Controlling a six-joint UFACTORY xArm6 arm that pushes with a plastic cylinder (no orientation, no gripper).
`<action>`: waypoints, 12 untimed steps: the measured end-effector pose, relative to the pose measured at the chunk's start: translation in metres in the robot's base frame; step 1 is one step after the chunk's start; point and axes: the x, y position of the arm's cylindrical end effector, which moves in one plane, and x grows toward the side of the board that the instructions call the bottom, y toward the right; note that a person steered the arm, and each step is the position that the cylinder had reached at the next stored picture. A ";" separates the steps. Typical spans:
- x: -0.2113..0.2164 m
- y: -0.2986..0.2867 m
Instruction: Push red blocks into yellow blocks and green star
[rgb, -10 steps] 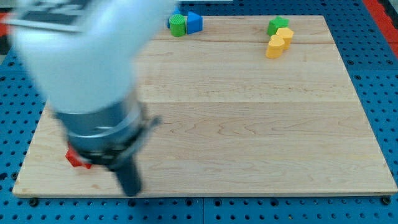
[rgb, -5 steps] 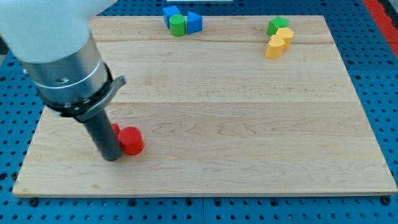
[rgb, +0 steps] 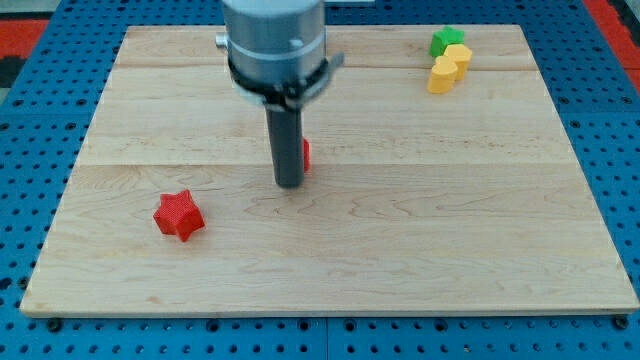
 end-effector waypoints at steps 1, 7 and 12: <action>-0.055 -0.009; -0.002 0.037; 0.028 -0.108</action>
